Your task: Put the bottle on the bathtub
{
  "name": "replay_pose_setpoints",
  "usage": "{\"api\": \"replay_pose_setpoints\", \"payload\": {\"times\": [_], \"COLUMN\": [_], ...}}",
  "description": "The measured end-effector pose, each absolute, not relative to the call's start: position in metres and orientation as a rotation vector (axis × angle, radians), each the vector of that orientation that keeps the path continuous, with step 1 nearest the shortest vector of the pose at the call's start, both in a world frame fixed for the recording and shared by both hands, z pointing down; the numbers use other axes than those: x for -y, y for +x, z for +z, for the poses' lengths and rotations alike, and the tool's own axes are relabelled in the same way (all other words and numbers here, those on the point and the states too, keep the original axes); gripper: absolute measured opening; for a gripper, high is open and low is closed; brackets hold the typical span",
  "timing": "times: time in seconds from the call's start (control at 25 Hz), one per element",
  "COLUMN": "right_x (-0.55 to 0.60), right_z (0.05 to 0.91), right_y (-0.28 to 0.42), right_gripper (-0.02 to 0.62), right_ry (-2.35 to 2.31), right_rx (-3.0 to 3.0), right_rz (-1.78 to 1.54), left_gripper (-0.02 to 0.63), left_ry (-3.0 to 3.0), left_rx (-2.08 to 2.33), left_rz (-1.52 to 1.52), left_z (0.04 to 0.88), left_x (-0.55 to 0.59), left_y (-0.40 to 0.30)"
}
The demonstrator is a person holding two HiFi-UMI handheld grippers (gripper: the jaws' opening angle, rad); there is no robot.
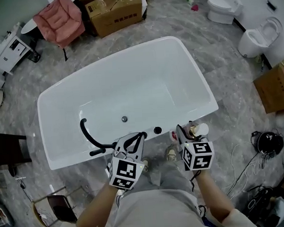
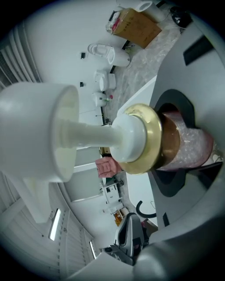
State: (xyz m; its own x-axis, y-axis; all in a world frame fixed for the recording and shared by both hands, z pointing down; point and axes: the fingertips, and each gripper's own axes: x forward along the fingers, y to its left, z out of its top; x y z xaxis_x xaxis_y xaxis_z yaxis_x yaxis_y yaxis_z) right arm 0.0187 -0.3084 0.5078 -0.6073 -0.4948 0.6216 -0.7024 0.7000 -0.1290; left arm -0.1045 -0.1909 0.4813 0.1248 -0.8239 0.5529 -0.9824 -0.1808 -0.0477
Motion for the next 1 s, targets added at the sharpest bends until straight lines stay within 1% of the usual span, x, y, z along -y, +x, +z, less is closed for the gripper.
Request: {"api": "replay_pose_setpoints", "payload": {"times": [0.2,0.48,0.72,1.0], "right_x": [0.335,0.364,0.359,0.359], "right_z": [0.539,0.582,0.617,0.668], "right_y": [0.014,0.006,-0.017,-0.029], "right_gripper": [0.233,0.233,0.233,0.233], "right_ry": [0.847,0.801,0.714,0.68], "right_rx": [2.351,2.337,2.351,2.332], "right_rz": [0.507,0.447,0.349,0.323], "left_gripper": [0.023,0.023,0.023,0.023], "left_ry": [1.94,1.833,1.774,1.713], "left_rx": [1.839,1.877,1.9,1.872], "left_rz": [0.662,0.66,0.645,0.643], "left_z": [0.502,0.535,0.557,0.605], "left_x": [0.203,0.221,0.224,0.218], "left_y": [-0.113,-0.116,-0.131,-0.134]}}
